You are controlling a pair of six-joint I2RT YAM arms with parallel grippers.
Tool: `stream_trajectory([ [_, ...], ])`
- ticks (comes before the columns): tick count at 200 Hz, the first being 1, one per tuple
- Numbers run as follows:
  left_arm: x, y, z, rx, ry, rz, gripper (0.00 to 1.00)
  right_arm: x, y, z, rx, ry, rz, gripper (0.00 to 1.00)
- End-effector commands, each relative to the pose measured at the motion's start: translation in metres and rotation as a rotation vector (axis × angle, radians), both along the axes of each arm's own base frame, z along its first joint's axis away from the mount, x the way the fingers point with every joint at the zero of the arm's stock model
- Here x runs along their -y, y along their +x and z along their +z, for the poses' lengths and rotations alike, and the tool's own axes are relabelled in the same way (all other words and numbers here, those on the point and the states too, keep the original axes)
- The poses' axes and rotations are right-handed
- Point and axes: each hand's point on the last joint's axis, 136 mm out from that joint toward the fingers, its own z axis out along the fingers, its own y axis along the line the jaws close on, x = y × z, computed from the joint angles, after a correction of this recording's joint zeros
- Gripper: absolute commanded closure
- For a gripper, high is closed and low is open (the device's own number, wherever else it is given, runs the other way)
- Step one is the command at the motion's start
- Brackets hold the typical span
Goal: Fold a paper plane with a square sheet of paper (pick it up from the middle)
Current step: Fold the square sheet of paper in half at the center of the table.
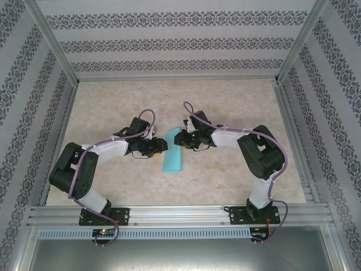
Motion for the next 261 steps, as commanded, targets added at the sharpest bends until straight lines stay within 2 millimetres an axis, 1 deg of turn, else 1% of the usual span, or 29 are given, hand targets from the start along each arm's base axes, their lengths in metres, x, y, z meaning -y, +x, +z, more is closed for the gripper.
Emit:
stream_trajectory([
  [1, 0.009, 0.015, 0.002, 0.057, 0.012, 0.010, 0.60, 0.005, -0.004, -0.010, -0.003, -0.005, 0.029, 0.75],
  [28, 0.020, 0.013, -0.009, 0.042, 0.017, -0.016, 0.63, 0.008, -0.004, -0.012, 0.002, -0.019, 0.034, 0.74],
  [31, 0.021, 0.013, -0.009, 0.043, 0.019, -0.018, 0.64, 0.008, -0.004, -0.013, 0.002, -0.022, 0.034, 0.75],
  [35, 0.022, 0.013, -0.010, 0.046, 0.020, -0.022, 0.68, 0.009, -0.004, -0.013, 0.004, -0.025, 0.034, 0.74],
  [43, 0.023, 0.013, -0.010, 0.046, 0.023, -0.024, 0.69, 0.010, -0.004, -0.013, 0.005, -0.030, 0.034, 0.74],
  [57, 0.023, 0.013, -0.012, 0.046, 0.026, -0.027, 0.70, 0.010, -0.004, -0.013, 0.008, -0.034, 0.039, 0.74],
  [83, 0.025, 0.012, -0.016, 0.042, 0.033, -0.040, 0.71, 0.013, -0.005, -0.019, 0.001, -0.061, 0.043, 0.74],
  [113, 0.028, 0.006, -0.029, 0.017, 0.041, -0.057, 0.72, 0.015, -0.006, -0.021, -0.004, -0.088, 0.049, 0.74],
  [131, 0.029, 0.001, -0.037, 0.002, 0.054, -0.068, 0.72, 0.015, -0.005, -0.017, 0.007, -0.096, 0.044, 0.72],
  [142, 0.026, -0.001, -0.040, -0.003, 0.074, -0.066, 0.72, 0.016, -0.004, -0.015, 0.012, -0.097, 0.042, 0.70],
  [164, 0.023, -0.003, -0.043, -0.009, 0.098, -0.074, 0.72, 0.020, -0.003, -0.009, 0.028, -0.122, 0.040, 0.62],
  [191, 0.023, -0.002, -0.042, -0.007, 0.101, -0.078, 0.72, 0.036, -0.003, -0.004, 0.054, -0.208, 0.013, 0.55],
  [220, 0.026, -0.001, -0.041, -0.002, 0.090, -0.082, 0.72, 0.047, -0.002, 0.005, 0.102, -0.298, 0.015, 0.50],
  [246, 0.028, -0.002, -0.039, 0.000, 0.087, -0.094, 0.72, 0.049, 0.006, 0.006, 0.109, -0.345, 0.038, 0.48],
  [261, 0.029, -0.002, -0.037, 0.002, 0.082, -0.096, 0.72, 0.040, 0.011, 0.008, 0.114, -0.331, 0.057, 0.48],
])
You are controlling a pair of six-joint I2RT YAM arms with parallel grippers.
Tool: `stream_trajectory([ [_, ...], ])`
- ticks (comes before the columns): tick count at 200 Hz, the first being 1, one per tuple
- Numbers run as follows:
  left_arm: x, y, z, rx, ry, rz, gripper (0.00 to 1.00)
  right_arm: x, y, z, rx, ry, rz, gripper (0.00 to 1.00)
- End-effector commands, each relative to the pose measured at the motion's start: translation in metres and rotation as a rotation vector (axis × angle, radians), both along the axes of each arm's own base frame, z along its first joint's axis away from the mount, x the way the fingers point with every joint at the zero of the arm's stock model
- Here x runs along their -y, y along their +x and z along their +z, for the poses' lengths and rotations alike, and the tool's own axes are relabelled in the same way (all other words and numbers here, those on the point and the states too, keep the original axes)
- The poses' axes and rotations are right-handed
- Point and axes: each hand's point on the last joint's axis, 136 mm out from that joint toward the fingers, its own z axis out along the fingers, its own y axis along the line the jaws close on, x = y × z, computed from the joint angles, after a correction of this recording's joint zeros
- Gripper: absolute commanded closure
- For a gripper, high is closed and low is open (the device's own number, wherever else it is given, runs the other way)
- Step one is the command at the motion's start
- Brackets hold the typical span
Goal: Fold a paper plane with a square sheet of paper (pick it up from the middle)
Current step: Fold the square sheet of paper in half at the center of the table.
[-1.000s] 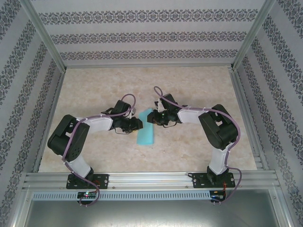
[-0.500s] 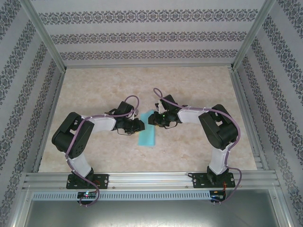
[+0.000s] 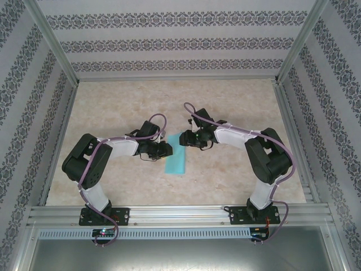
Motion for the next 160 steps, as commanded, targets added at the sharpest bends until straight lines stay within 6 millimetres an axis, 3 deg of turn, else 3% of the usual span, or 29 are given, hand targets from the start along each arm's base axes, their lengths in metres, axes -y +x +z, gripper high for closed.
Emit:
stream_trajectory([
  [1, 0.004, -0.003, -0.004, 0.004, 0.031, -0.031, 0.72, -0.003, 0.007, 0.002, 0.023, -0.056, 0.042, 0.48],
  [92, 0.009, 0.000, 0.006, 0.022, 0.004, -0.036, 0.71, -0.014, 0.012, -0.026, -0.033, -0.108, 0.086, 0.48],
  [160, 0.013, 0.002, 0.017, 0.036, -0.030, -0.034, 0.66, -0.015, 0.011, -0.034, -0.033, -0.150, 0.117, 0.56],
])
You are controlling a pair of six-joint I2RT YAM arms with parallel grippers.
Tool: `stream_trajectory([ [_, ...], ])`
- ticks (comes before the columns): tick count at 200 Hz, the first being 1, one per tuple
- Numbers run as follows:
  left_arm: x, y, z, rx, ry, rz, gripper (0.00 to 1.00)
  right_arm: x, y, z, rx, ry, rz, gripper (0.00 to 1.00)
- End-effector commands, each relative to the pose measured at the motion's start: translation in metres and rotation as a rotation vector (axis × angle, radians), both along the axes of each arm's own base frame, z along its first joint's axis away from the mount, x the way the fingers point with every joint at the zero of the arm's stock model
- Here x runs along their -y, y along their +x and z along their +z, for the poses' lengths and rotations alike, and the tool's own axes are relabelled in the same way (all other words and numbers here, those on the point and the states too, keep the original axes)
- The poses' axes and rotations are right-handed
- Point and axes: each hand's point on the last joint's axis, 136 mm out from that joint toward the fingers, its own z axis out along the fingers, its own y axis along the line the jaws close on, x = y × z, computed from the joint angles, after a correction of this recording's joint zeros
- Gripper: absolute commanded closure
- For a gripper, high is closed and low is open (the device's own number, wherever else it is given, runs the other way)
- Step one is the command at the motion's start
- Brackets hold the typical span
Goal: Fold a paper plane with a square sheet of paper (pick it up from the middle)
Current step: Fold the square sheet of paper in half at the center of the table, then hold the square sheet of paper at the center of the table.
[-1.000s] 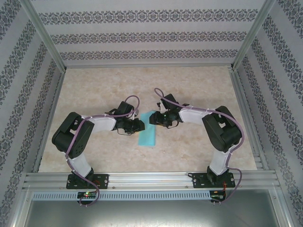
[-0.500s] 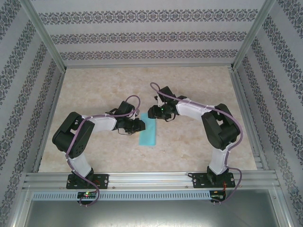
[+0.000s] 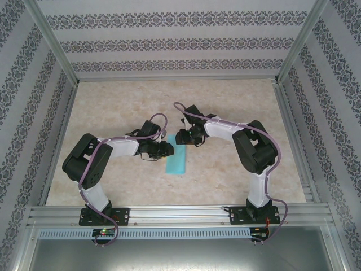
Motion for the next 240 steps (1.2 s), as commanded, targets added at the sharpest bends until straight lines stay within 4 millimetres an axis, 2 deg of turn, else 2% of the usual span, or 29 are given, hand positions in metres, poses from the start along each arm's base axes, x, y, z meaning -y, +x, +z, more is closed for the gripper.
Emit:
stream_trajectory([
  [1, 0.009, 0.002, 0.015, 0.035, -0.023, -0.025, 0.66, 0.000, -0.003, -0.007, -0.001, -0.047, 0.034, 0.56],
  [39, 0.008, 0.004, 0.027, 0.058, -0.035, -0.019, 0.60, 0.002, -0.004, -0.012, -0.005, -0.075, 0.043, 0.59],
  [79, -0.003, 0.003, 0.045, 0.088, -0.019, -0.006, 0.57, 0.002, -0.005, -0.010, 0.009, -0.094, 0.064, 0.60],
  [155, -0.061, 0.001, 0.078, 0.174, 0.124, 0.079, 0.50, 0.003, -0.006, -0.009, 0.026, -0.122, 0.084, 0.60],
  [191, -0.078, 0.000, 0.079, 0.167, 0.113, 0.114, 0.49, 0.003, -0.007, -0.011, 0.019, -0.124, 0.082, 0.62],
  [240, -0.080, -0.003, 0.072, 0.149, 0.093, 0.119, 0.48, 0.003, -0.005, -0.008, 0.024, -0.105, 0.058, 0.64],
])
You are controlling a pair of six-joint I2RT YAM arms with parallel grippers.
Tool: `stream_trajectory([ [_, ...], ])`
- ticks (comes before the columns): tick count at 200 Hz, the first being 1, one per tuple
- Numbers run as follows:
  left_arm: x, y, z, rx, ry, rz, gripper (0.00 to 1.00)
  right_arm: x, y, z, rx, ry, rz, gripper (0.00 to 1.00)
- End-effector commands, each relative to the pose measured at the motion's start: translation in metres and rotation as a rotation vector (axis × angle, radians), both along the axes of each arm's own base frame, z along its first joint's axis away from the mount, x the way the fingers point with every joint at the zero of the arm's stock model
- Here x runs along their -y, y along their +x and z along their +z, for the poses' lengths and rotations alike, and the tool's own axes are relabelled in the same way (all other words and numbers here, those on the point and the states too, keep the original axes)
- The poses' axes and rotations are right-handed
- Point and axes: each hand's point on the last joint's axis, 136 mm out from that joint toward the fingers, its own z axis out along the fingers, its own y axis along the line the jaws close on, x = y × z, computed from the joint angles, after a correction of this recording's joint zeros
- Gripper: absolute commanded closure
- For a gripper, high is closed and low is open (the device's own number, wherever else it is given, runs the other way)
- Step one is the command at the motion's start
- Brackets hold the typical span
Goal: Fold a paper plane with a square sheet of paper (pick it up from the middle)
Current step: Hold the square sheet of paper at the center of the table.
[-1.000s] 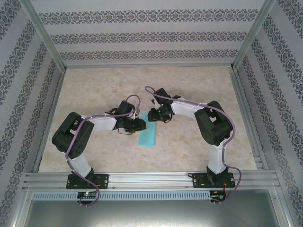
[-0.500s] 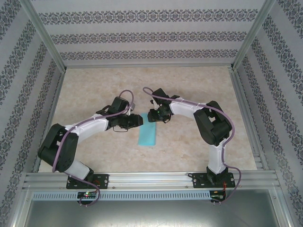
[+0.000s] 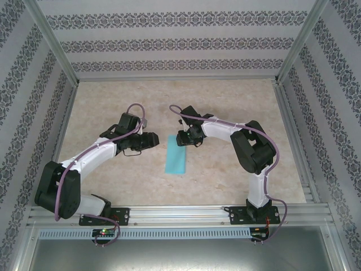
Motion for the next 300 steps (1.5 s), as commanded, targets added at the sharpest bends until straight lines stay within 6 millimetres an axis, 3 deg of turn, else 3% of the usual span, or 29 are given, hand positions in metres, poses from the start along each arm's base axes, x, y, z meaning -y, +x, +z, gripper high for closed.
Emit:
stream_trajectory([
  [1, -0.004, -0.009, -0.007, -0.025, 0.004, -0.015, 0.48, 0.001, -0.004, -0.005, -0.017, -0.017, -0.003, 0.64],
  [103, -0.003, -0.012, -0.021, -0.055, 0.000, -0.021, 0.47, 0.006, -0.007, -0.005, -0.011, 0.001, 0.002, 0.65],
  [300, 0.003, -0.009, -0.032, -0.085, -0.019, -0.032, 0.47, 0.005, -0.014, -0.006, 0.032, -0.005, 0.114, 0.66],
])
